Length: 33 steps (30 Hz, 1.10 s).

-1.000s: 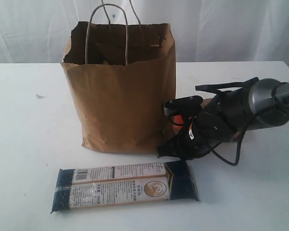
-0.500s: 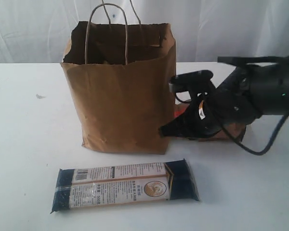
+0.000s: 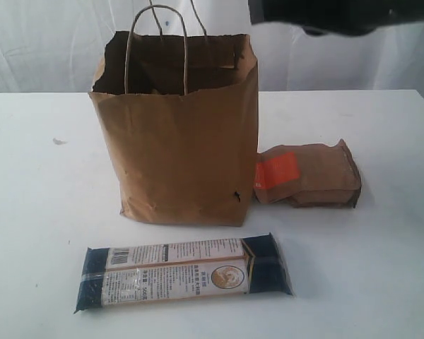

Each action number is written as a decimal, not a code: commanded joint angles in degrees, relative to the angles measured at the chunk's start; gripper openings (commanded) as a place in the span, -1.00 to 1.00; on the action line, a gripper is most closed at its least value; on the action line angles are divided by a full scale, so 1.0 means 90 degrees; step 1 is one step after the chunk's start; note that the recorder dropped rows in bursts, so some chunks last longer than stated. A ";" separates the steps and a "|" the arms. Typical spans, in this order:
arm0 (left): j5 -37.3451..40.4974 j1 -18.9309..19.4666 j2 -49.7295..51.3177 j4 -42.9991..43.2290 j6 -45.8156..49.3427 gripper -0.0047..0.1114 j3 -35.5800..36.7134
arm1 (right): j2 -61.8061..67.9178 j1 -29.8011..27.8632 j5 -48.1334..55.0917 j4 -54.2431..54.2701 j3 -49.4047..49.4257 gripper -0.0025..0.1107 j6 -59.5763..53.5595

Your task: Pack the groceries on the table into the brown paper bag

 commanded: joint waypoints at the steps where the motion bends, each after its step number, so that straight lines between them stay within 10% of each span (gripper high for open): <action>1: 0.0004 0.0016 -0.0025 -0.0042 0.0014 -0.92 0.0027 | 0.0512 0.0146 0.0318 0.0032 -0.0935 -0.90 -0.0154; 25: 0.0004 0.0016 -0.0025 -0.0042 0.0014 -0.92 0.0027 | 0.3551 0.0251 0.2226 0.1727 -0.3725 -0.89 -0.1476; 33: 0.0004 0.0016 -0.0025 -0.0042 0.0014 -0.92 0.0027 | 0.3524 0.0251 0.2511 0.2026 -0.3739 -0.41 -0.1663</action>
